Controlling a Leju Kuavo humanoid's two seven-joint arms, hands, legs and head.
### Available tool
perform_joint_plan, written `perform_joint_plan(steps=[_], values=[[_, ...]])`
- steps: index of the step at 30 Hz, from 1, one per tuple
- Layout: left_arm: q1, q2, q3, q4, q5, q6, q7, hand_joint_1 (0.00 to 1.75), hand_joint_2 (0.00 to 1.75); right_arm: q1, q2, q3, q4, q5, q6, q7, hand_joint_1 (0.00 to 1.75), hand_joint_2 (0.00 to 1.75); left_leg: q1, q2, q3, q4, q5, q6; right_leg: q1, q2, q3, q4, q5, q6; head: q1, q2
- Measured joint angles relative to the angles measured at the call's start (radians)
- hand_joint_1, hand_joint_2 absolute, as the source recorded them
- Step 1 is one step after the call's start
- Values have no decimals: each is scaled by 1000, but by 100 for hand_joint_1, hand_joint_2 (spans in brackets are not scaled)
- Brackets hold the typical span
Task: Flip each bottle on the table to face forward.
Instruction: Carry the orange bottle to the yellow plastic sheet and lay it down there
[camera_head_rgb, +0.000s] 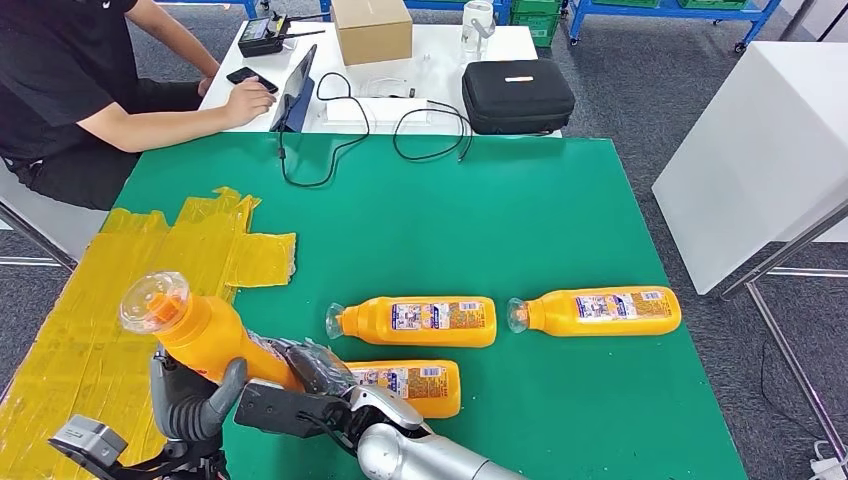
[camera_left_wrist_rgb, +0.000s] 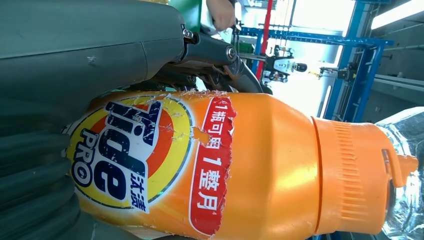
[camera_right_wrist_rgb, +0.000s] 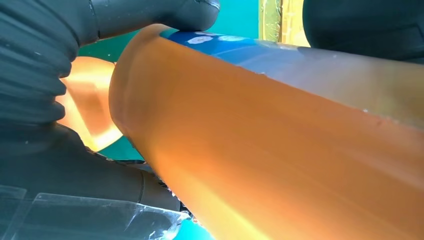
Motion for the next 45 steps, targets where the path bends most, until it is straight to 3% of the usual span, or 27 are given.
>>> perform_joint_plan(steps=[24, 28, 29, 31, 33, 35, 36, 39, 45], values=[[0, 0, 0, 0, -2, 0, 0, 175, 175, 1, 0, 0, 0, 0, 0, 0, 175, 175, 0, 0, 0, 0, 0, 0, 0, 0, 0, 0, 0, 0, 0, 0], [-3, 3, 1, 1, -33, 36, 24, 175, 175, 12, -2, -3, -3, 18, -36, -22, 0, 0, 0, -1, 0, 0, 0, 0, 0, -1, -1, 0, 0, 0, 0, 0], [-8, 12, 6, 7, -89, 87, 47, 175, 175, 33, -11, -15, -20, 47, -79, -53, 0, 0, 0, -3, 0, 0, 0, 0, 0, -2, -1, 0, 0, 0, 0, 0], [-29, 46, 30, 32, -317, 285, 57, 175, 175, 115, -54, -82, -117, 147, -148, -130, 0, 0, 0, -7, 1, 0, 0, 0, 0, -6, 1, 0, -1, -1, 1, 0], [-56, 80, 76, 68, -592, 549, 3, 175, 175, 215, -107, -191, -255, 255, -102, -176, 0, 0, 0, -8, 1, 0, -1, -1, 0, -8, 3, 0, -1, -1, 3, 0], [-79, 97, 127, 100, -760, 731, -33, 175, 175, 291, -135, -296, -354, 325, -18, -198, 0, 0, -1, -6, 2, 0, -2, -2, 0, -6, 3, 0, -1, -1, 4, 0], [-84, 102, 148, 114, -796, 759, -39, 175, 175, 317, -141, -337, -387, 347, 5, -206, 0, 0, -1, -4, 3, 0, -2, -2, 0, -5, 3, 0, -1, -1, 3, 0], [-75, 111, 193, 151, -816, 727, -34, 175, 175, 368, -146, -421, -447, 377, 20, -219, 0, 0, 1, -3, 1, 0, -1, -4, 1, -4, -8, 0, 0, -4, 4, 0], [-77, 117, 205, 178, -836, 737, -28, 175, 175, 410, -147, -485, -488, 389, 21, -227, 0, 0, 2, -3, -2, 0, 3, -5, 1, -5, -4, 0, 2, -5, 4, 0]])
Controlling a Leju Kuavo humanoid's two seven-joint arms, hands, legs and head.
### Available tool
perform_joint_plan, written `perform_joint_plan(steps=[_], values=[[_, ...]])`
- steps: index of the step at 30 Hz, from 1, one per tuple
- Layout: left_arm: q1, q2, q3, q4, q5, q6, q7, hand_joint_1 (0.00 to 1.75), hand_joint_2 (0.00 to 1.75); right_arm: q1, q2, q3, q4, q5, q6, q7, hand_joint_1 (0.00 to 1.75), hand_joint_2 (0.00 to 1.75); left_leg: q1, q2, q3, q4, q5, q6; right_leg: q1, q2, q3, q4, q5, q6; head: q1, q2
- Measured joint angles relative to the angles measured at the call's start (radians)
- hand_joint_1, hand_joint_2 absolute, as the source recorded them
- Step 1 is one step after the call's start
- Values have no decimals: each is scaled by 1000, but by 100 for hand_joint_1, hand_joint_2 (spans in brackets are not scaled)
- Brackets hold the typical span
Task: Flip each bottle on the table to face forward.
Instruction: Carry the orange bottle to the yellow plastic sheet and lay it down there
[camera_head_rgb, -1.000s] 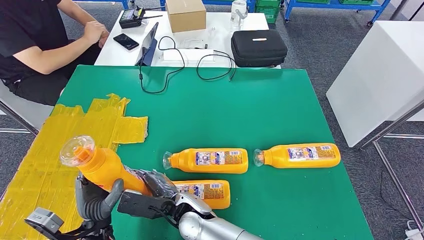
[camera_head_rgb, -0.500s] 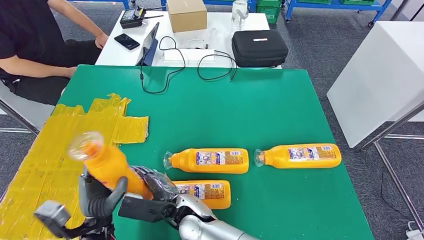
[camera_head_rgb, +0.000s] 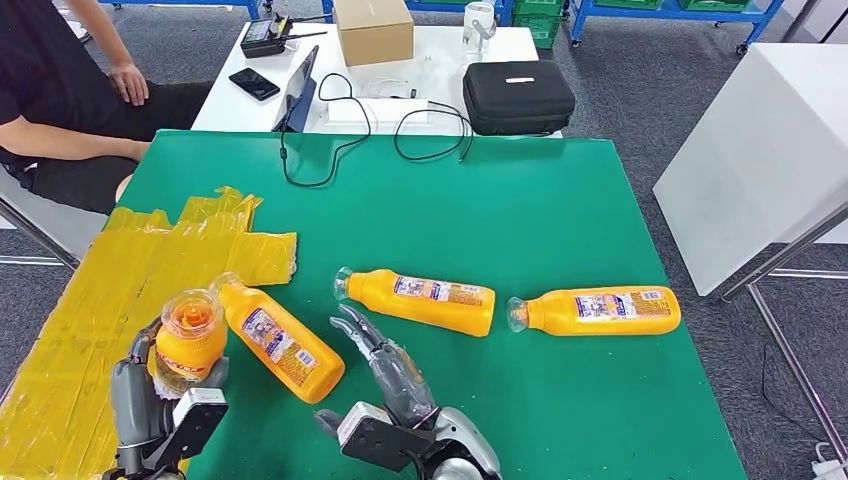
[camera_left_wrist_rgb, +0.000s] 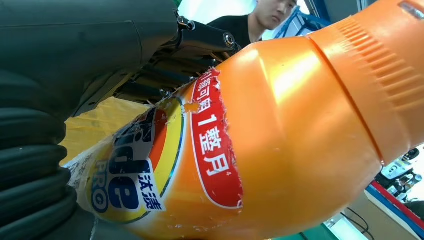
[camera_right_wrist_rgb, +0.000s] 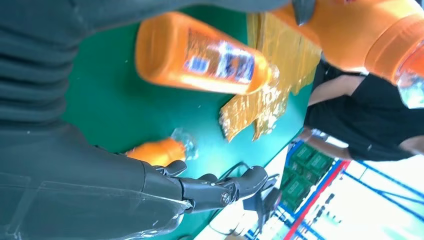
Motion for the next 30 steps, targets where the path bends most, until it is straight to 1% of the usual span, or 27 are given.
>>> perform_joint_plan(steps=[15, 30], values=[[-8, 5, 1, 21, -7, 19, -1, 175, 175, 33, -1, -39, -25, -2, -1, -10, 0, 0, 0, 0, 1, 0, 1, 0, 0, 0, 2, 0, 0, 0, 0, 0], [-10, 6, 0, 27, -7, 19, -1, 175, 175, 35, -1, -42, -25, -3, -1, -10, 0, 0, 0, 0, 1, 0, 1, 0, 0, 0, 2, 0, 0, 0, 0, 0]])
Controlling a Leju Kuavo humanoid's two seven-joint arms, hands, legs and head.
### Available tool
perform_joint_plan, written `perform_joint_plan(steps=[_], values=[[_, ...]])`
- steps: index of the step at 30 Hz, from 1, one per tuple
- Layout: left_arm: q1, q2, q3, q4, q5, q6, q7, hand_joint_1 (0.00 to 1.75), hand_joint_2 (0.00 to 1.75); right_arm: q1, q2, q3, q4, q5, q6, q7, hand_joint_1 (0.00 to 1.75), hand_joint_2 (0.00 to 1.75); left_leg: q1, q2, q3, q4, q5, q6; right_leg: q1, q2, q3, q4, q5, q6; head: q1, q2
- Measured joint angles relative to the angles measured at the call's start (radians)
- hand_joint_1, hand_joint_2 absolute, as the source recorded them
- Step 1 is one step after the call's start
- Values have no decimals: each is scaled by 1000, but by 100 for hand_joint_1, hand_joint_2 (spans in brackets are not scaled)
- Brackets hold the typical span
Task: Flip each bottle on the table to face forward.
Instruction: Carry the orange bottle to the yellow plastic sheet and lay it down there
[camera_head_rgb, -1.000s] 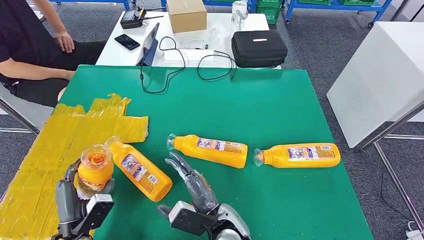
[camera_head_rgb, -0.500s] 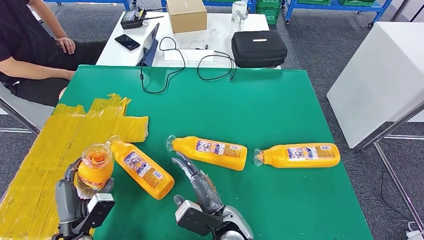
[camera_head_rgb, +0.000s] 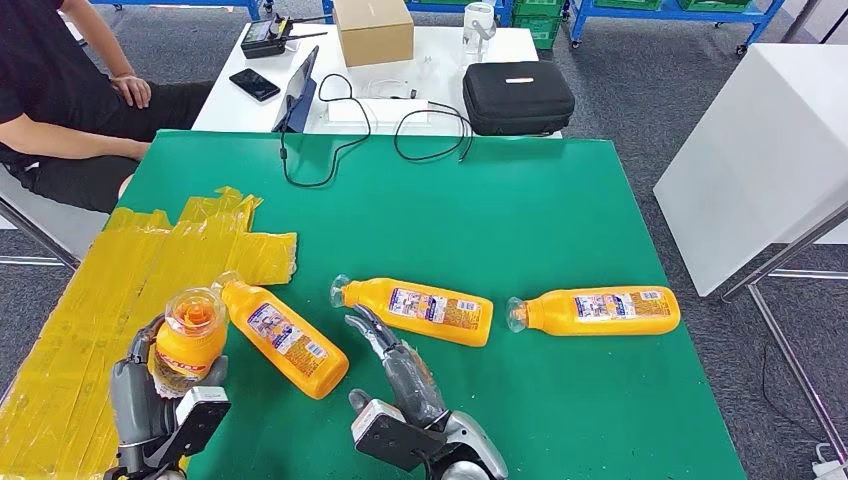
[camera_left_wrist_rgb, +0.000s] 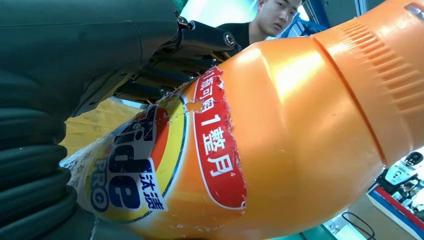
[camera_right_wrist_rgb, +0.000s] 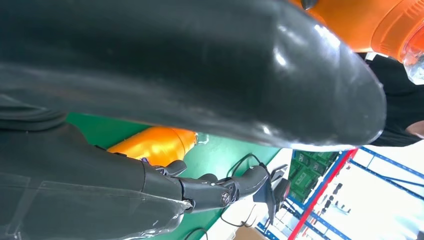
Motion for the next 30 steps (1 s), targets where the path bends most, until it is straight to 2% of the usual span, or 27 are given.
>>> perform_joint_plan(steps=[7, 14, 19, 22, 30], values=[[0, 1, 0, 0, -1, 5, -1, 175, 175, 0, 0, 0, 0, 0, 0, 0, 0, 0, 0, 0, 0, 0, 0, 0, 0, 0, 0, 0, 0, 0, 0, 0], [0, 2, -5, 6, -27, 51, -8, 175, 175, 0, -1, 0, 0, -3, -8, -3, 0, 0, 0, 0, 0, 0, 0, 0, 0, 0, 0, 0, 0, 0, 0, 0], [1, 8, -7, 19, -182, 148, 14, 175, 175, 0, -1, 0, 4, -7, -15, -3, 0, 0, 0, 0, 0, 0, 0, 0, 0, 0, 0, 0, 0, 0, 0, 0], [0, 8, 11, 18, -265, 161, -14, 175, 175, -1, -2, 0, 9, -13, -15, -3, 0, 0, 0, 1, -1, 0, 0, 0, 0, 0, -1, 0, 0, 0, 0, 0], [17, 4, 47, -48, -200, 166, -47, 175, 175, -2, -2, 0, 24, -24, -11, -5, 0, 0, 0, 1, -2, 0, 0, 0, 0, 0, -2, 0, 0, 0, 0, 0]])
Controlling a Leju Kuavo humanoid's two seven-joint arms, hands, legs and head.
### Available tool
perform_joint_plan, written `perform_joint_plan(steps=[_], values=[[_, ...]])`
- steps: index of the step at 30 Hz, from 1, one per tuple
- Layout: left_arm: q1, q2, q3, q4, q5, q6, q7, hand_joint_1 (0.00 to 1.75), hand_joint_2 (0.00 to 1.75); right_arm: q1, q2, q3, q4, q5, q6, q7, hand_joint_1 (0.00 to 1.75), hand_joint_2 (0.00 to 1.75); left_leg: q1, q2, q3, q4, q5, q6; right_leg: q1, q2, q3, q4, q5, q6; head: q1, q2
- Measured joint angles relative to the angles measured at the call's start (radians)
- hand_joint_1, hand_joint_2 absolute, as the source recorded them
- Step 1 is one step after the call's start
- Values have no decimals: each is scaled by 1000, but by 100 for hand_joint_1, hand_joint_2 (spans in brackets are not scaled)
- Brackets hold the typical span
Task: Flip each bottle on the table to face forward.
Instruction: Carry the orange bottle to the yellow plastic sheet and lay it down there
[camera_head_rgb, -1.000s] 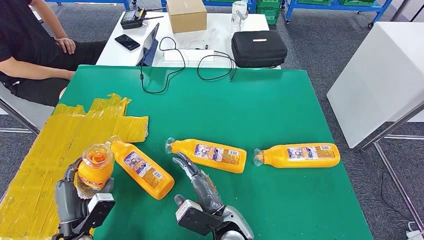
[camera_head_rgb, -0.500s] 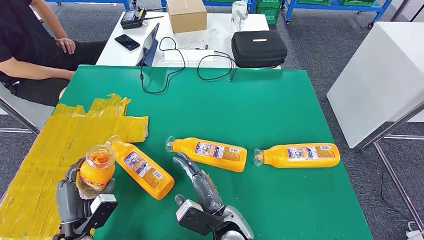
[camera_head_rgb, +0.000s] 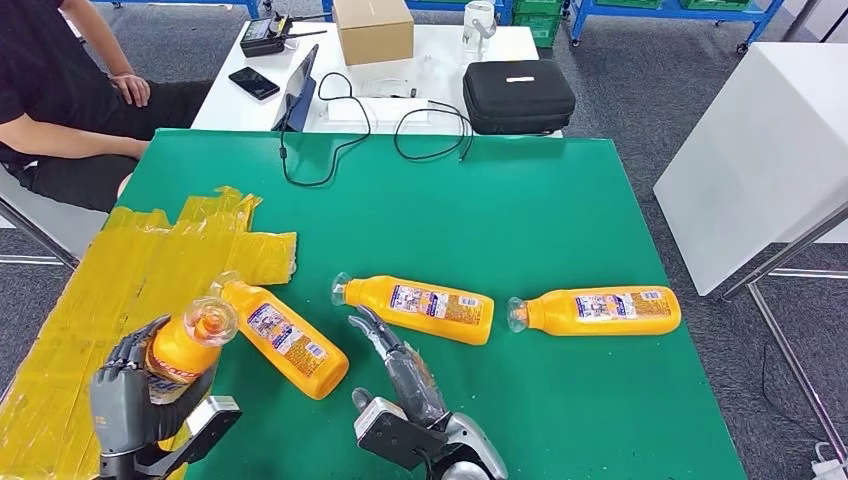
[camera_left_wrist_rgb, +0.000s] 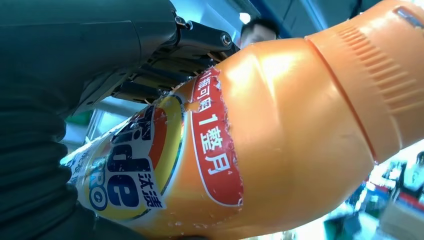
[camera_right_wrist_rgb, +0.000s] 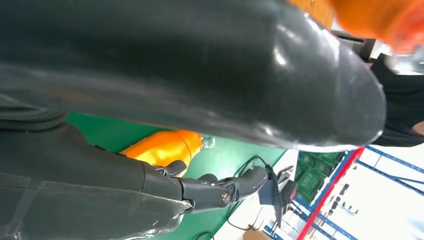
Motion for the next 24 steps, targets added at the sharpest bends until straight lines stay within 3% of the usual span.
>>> perform_joint_plan(steps=[6, 15, 24], values=[[30, -2, -2, -106, 36, 1, -1, 175, 175, 0, 0, 0, 7, 1, 2, 3, 0, 0, 0, 0, -1, 0, 0, 0, 0, 0, -1, 0, 0, 0, 0, 0], [122, -4, -150, -522, -6, 2, 33, 175, 175, 2, 0, -1, 3, 18, -7, 33, 0, 0, -1, -1, -3, 0, 0, 0, 0, 0, -12, 0, 0, 0, 0, 0], [135, -7, -193, -609, -79, 1, 12, 175, 175, 2, 0, -1, 3, 19, -8, 40, 0, 0, 0, 0, -3, 0, 0, 0, 0, 0, -11, 0, 0, 0, 0, 0]])
